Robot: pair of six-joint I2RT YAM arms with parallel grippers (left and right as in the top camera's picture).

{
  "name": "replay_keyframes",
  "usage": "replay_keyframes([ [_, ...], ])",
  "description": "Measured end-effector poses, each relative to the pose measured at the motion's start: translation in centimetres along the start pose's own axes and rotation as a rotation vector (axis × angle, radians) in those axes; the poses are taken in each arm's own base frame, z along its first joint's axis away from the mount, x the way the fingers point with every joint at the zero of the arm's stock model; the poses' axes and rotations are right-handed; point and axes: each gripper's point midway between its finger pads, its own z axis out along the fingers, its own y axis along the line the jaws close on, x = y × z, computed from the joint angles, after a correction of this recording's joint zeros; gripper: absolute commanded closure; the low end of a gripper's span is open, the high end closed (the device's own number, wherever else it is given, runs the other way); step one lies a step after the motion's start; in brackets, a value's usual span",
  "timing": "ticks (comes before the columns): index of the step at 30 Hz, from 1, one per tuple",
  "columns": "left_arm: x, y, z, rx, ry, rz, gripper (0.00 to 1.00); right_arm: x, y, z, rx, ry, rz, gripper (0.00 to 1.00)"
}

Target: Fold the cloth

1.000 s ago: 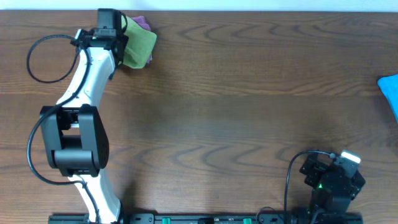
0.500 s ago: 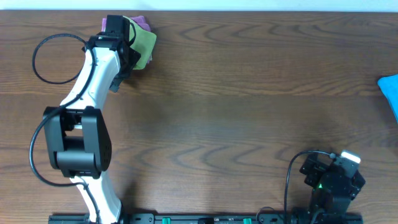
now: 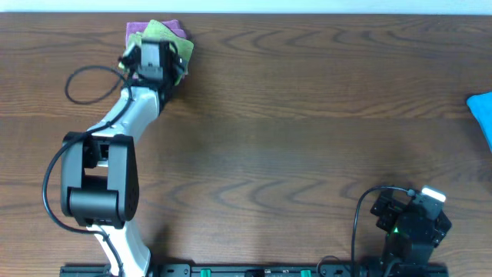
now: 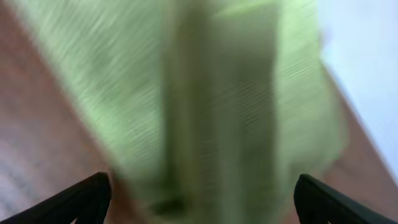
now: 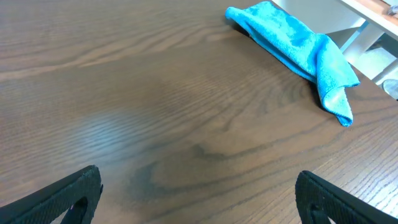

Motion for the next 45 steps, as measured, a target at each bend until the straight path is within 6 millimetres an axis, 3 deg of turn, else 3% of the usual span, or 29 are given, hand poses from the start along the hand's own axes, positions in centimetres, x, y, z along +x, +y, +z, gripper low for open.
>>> replay_keyframes([
  [7,0.3,0.5,0.1,-0.007,0.013,-0.028,0.05,0.0,0.0,0.0,0.000,0.000,0.000,0.01],
  [17,-3.4,-1.3,0.1,0.104,-0.083,-0.061,0.05,0.0,0.0,0.0,0.000,0.000,0.000,0.01],
  [26,-0.8,0.0,0.9,0.056,0.016,-0.036,0.05,0.0,0.0,0.0,0.000,0.000,0.000,0.01],
  [36,-2.3,-2.4,1.2,0.167,-0.048,-0.048,0.05,0.0,0.0,0.0,0.000,0.000,0.000,0.01],
  [38,-2.0,-2.2,1.5,0.163,-0.040,-0.048,0.00,0.0,0.0,0.0,0.000,0.000,0.000,0.01],
  [42,-1.6,-1.8,2.0,0.152,-0.028,-0.055,0.53,0.0,0.0,0.0,0.000,0.000,0.000,0.01],
  [44,-1.4,-1.7,2.0,0.152,-0.024,-0.056,0.68,0.0,0.0,0.0,0.000,0.000,0.000,0.01],
  [45,-1.4,-1.7,2.0,0.154,-0.023,-0.049,0.70,0.0,0.0,0.0,0.000,0.000,0.000,0.01],
])
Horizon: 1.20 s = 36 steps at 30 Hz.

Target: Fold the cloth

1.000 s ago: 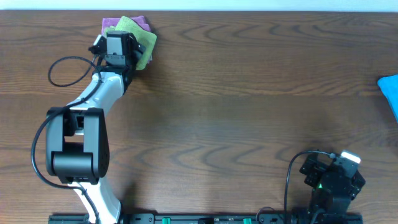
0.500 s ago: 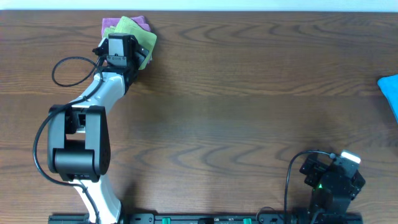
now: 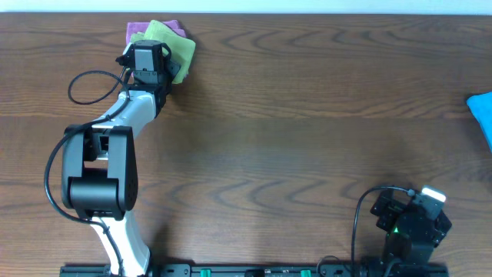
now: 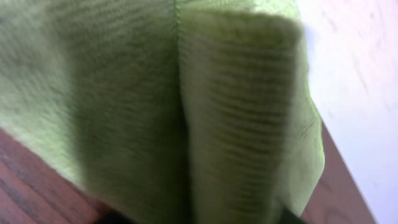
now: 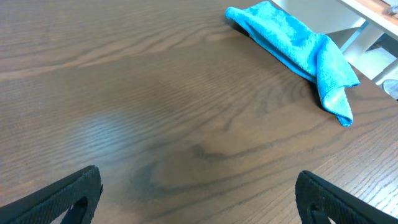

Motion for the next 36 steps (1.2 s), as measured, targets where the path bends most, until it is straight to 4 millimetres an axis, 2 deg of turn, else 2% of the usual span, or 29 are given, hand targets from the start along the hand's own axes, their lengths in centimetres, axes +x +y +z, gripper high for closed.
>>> replay_keyframes([
  [5,-0.1,-1.2,0.0,0.059,0.003,-0.021,0.75,0.0,0.0,0.0,0.000,0.000,0.000,0.01],
  [11,-0.7,-3.3,-0.2,0.148,-0.009,-0.080,0.86,0.0,0.0,0.0,0.000,0.000,0.000,0.01],
  [16,-1.0,-3.8,-0.3,0.173,-0.012,-0.157,0.94,0.0,0.0,0.0,0.000,0.000,0.000,0.01],
  [27,-1.1,-3.7,-0.3,0.171,0.001,-0.306,0.94,0.0,0.0,0.0,0.000,0.000,0.000,0.01],
  [36,-1.6,-2.3,-0.1,0.138,0.018,-0.412,0.94,0.0,0.0,0.0,0.000,0.000,0.000,0.01],
])
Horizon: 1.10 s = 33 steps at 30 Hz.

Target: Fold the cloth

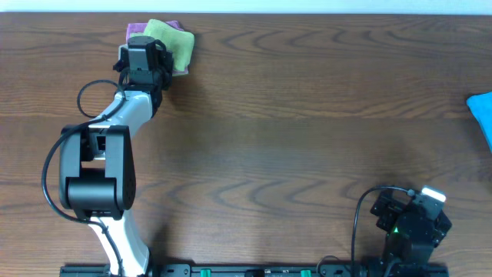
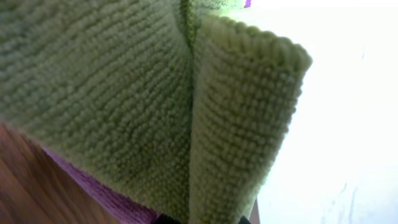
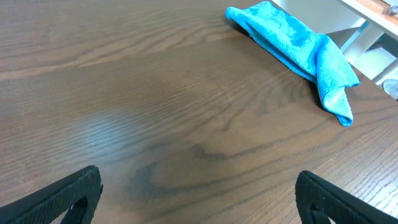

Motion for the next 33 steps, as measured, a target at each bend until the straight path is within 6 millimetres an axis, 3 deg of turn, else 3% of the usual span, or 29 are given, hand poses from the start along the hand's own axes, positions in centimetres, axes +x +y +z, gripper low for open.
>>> replay_keyframes([
  [6,-0.9,0.6,0.0,-0.022,-0.020,-0.039,0.91,0.0,0.0,0.0,0.000,0.000,0.000,0.01],
  [7,-1.0,0.7,0.0,-0.026,-0.027,-0.043,0.72,0.0,0.0,0.0,0.000,0.000,0.000,0.01],
  [8,-1.1,0.8,0.0,-0.028,-0.033,-0.049,0.43,0.0,0.0,0.0,0.000,0.000,0.000,0.01],
  [9,-1.2,0.8,0.0,-0.029,-0.039,-0.056,0.27,0.0,0.0,0.0,0.000,0.000,0.000,0.01],
  [12,-1.4,1.0,-0.1,-0.038,-0.051,-0.057,0.02,0.0,0.0,0.0,0.000,0.000,0.000,0.01],
  [22,-1.2,1.4,-0.1,-0.052,-0.039,-0.081,0.05,0.0,0.0,0.0,0.000,0.000,0.000,0.01],
  [29,0.8,1.2,-0.1,-0.042,0.072,-0.082,0.05,0.0,0.0,0.0,0.000,0.000,0.000,0.01],
  [33,2.2,3.6,-0.5,-0.142,0.140,-0.088,0.05,0.0,0.0,0.0,0.000,0.000,0.000,0.01],
])
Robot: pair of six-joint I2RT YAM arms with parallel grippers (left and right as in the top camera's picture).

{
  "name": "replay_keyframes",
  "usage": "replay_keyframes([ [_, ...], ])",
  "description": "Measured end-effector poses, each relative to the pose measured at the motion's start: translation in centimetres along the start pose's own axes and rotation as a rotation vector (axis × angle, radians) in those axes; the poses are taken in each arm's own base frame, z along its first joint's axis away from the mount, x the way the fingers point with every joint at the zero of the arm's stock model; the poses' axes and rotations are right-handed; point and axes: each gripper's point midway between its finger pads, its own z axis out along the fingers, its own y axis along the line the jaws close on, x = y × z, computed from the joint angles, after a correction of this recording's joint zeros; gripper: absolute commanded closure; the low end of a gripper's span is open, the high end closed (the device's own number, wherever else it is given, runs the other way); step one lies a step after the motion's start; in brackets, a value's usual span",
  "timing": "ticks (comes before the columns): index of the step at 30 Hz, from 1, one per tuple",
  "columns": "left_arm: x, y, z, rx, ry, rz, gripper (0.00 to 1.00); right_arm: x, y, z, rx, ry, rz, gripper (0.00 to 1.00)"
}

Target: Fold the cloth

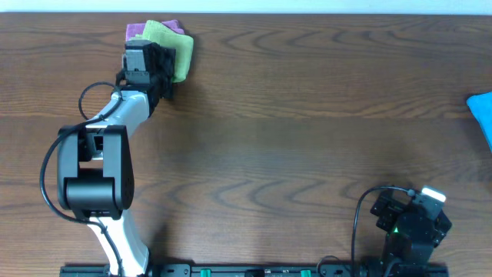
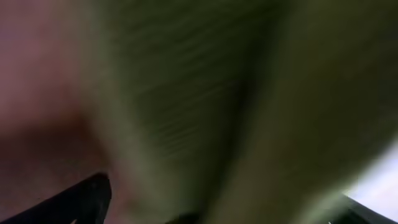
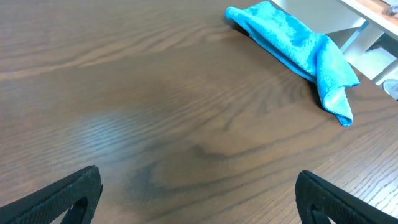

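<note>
A folded green cloth (image 1: 175,48) lies at the table's far left corner, partly on top of a purple cloth (image 1: 136,31). My left gripper (image 1: 146,68) sits right at the green cloth's near edge. In the left wrist view the cloth (image 2: 205,93) is a blur filling the frame, and the left gripper (image 2: 227,208) stands open, its fingertips (image 2: 93,194) wide apart at the bottom corners. My right gripper (image 3: 199,199) is open over bare wood, holding nothing.
A crumpled blue cloth (image 3: 298,43) lies at the table's right edge, also seen in the overhead view as the blue cloth (image 1: 483,115). The right arm's base (image 1: 411,219) rests at the near right. A black cable (image 1: 96,92) loops beside the left arm.
My left gripper was closed in on a fold of the green cloth over the purple one. Now its fingers are wide apart and the view is blurred. The right arm has not moved.
First my left gripper was open with the green cloth just ahead. Then the cloth filled its view and hid the jaws. Then a fold stood between the jaws above the purple cloth. Now the gripper is open and the green cloth lies on the purple one.
</note>
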Motion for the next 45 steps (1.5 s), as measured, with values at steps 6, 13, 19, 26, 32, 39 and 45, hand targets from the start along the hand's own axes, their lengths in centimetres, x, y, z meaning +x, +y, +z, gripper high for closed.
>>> replay_keyframes([
  [6,1.0,3.3,-0.2,-0.131,0.047,0.005,0.05,0.0,0.0,0.0,0.000,0.000,0.000,0.01],
  [13,1.0,-0.9,0.1,0.041,0.037,0.100,0.05,0.0,0.0,0.0,0.000,0.000,0.000,0.01],
  [19,1.8,-2.1,0.1,0.088,0.041,0.131,0.05,0.0,0.0,0.0,0.000,0.000,0.000,0.01],
  [26,2.7,-2.2,0.2,0.090,0.054,0.140,0.31,0.0,0.0,0.0,0.000,0.000,0.000,0.01],
  [32,3.5,-2.3,0.2,0.090,0.063,0.158,0.57,0.0,0.0,0.0,0.000,0.000,0.000,0.01],
  [39,2.8,-2.2,0.3,0.083,0.019,0.149,0.57,0.0,0.0,0.0,0.000,0.000,0.000,0.01],
  [45,1.3,-2.1,0.3,0.072,-0.065,0.109,0.76,0.0,0.0,0.0,0.000,0.000,0.000,0.01],
])
